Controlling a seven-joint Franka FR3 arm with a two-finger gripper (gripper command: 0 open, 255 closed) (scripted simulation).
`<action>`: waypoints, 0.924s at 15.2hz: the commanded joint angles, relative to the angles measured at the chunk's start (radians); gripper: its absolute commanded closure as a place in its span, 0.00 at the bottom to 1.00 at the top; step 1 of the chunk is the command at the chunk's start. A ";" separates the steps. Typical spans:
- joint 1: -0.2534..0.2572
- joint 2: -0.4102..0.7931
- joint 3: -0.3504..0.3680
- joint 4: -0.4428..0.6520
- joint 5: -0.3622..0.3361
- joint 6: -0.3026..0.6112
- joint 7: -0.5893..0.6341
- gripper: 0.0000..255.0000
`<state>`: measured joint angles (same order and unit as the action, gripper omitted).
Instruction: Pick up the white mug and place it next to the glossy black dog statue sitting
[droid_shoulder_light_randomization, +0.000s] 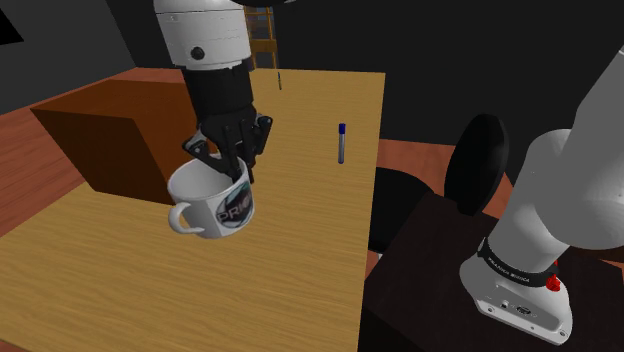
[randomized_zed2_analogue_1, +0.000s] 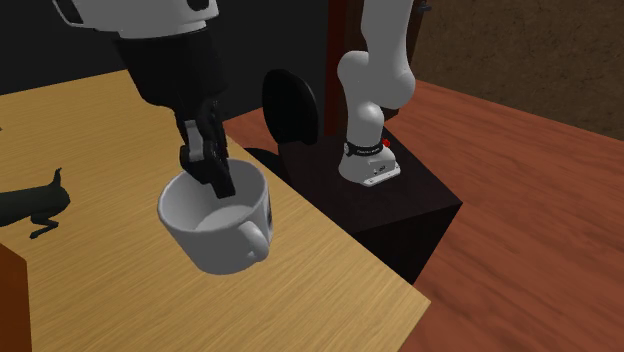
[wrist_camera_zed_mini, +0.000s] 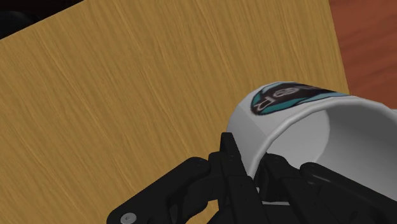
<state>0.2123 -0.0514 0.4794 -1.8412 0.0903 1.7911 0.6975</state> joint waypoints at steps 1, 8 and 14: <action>-0.001 -0.002 -0.001 0.027 0.000 -0.029 0.000 1.00; -0.001 0.006 -0.001 0.130 -0.005 -0.124 0.009 1.00; -0.024 0.007 -0.027 0.173 -0.007 -0.171 -0.036 1.00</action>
<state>0.1961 -0.0480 0.4616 -1.6748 0.0858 1.6256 0.6788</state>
